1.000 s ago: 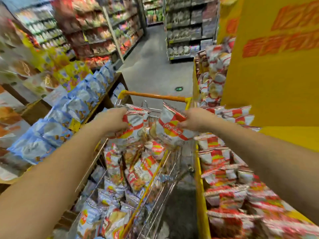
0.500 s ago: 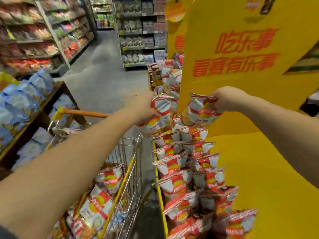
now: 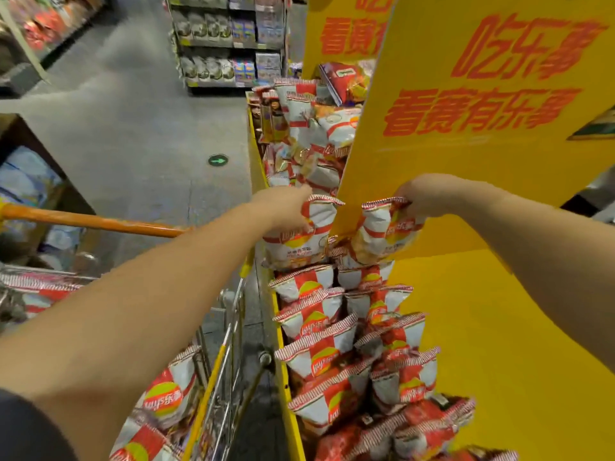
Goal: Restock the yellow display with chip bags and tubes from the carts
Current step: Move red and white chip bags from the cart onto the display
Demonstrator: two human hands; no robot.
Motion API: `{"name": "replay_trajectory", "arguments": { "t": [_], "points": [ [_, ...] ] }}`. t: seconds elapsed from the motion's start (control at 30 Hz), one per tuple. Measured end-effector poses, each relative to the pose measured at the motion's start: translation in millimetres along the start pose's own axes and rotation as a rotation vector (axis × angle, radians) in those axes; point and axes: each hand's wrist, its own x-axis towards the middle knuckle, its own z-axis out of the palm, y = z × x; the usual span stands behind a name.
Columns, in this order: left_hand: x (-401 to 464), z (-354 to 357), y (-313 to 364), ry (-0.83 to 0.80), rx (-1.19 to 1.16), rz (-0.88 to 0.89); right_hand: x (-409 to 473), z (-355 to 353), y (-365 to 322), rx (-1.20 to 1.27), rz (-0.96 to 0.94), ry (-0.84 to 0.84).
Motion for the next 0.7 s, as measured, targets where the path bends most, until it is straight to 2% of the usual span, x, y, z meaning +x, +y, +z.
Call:
{"name": "replay_trajectory", "arguments": {
  "t": [0.23,0.57,0.7],
  "points": [
    [22,-11,-16,-0.089,-0.011,0.052,27,-4,-6,-0.07,-0.051,-0.007],
    [38,16,-19,0.039,0.024,-0.071,54,11,-11,-0.011,-0.101,0.175],
    [43,23,-11,0.041,0.006,-0.047,54,30,-14,-0.046,-0.111,0.152]
  ]
}}
